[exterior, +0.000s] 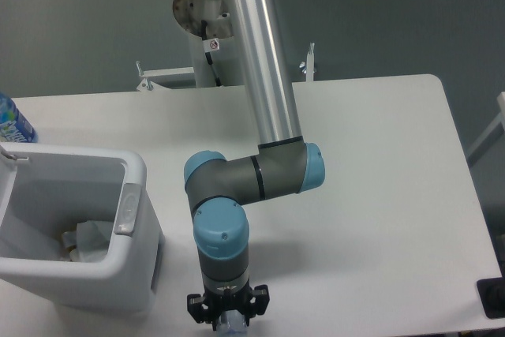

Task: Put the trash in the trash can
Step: 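Close the gripper around the bottle's middle, then lift the held bottle and carry it toward the bin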

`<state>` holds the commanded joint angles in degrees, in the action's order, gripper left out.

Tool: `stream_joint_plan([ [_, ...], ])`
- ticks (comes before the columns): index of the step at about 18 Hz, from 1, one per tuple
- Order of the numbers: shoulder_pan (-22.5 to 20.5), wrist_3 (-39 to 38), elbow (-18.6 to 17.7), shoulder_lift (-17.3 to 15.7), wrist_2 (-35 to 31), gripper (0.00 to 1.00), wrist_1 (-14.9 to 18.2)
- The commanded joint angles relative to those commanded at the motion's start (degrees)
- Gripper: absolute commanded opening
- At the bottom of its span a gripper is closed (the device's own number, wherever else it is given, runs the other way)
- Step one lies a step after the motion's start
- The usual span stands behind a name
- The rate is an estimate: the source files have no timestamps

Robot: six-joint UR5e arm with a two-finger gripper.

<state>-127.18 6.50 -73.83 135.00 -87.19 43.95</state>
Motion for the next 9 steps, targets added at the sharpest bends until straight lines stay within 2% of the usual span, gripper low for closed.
stream_joint_plan([
  [3,-0.3,2.4,0.2,-1.3,0.1,0.61,-0.2],
  [5,-2.1,2.9,1.0,-3.9,0.4,0.61,-0.4],
  [9,-5.8,-2.3,8.2,-6.8,5.3,0.61,-0.9],
])
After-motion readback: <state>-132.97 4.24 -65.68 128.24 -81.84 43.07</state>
